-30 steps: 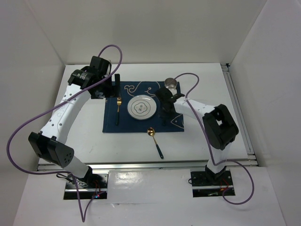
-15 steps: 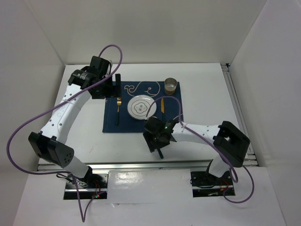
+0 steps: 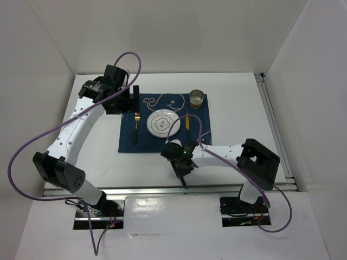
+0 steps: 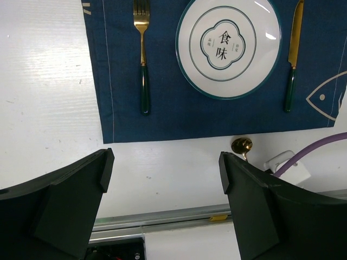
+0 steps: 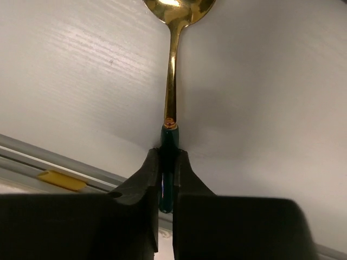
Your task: Set the dinner table for one person
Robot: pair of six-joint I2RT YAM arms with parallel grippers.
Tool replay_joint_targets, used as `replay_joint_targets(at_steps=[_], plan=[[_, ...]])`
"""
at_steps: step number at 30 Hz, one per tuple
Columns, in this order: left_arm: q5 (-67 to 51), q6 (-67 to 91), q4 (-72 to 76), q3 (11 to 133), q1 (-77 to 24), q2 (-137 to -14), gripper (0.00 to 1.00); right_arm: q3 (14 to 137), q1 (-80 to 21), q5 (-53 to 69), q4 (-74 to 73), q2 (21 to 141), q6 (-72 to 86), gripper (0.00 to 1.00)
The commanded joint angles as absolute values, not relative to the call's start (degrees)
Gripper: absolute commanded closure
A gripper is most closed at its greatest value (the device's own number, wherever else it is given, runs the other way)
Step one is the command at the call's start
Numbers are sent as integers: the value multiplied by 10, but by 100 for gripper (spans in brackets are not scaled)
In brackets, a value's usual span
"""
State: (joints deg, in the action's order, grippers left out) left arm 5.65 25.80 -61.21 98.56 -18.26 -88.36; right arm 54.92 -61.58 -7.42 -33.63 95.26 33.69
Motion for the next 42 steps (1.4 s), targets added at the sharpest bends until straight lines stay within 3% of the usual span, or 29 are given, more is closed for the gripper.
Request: replay_joint_targets(at_steps=[1,5,12,19,28,31,32,39,40,42], plan=[[51,262,-599,990,-179,-863,2,576,-633,-110,-383,931,352,100],[51,262,-604,995,-179,-863,2,606,-618,-163,-433,869,358,100],[51,262,-604,995,-179,-863,2,630,-455,-187,-421,829,352,100],[62,262,-609,1000,-179,-863,2,685,-329,-187,-328,925,272,100],[74,257,-620,1012,-179,-868,2,758,-269,-132,-263,1069,215,100],[74,257,-620,1012,-179,-874,2,772,-269,-137,-269,1099,215,90],[74,251,-620,1012,-179,-874,2,773,-269,-137,-269,1099,215,82],[79,251,-620,1017,-179,-874,2,784,-269,-137,-308,1080,227,44],[79,251,-620,1017,-179,-874,2,784,-269,-142,-324,1062,232,31],[79,251,-620,1017,-179,-874,2,790,-269,-149,-343,1037,240,25]])
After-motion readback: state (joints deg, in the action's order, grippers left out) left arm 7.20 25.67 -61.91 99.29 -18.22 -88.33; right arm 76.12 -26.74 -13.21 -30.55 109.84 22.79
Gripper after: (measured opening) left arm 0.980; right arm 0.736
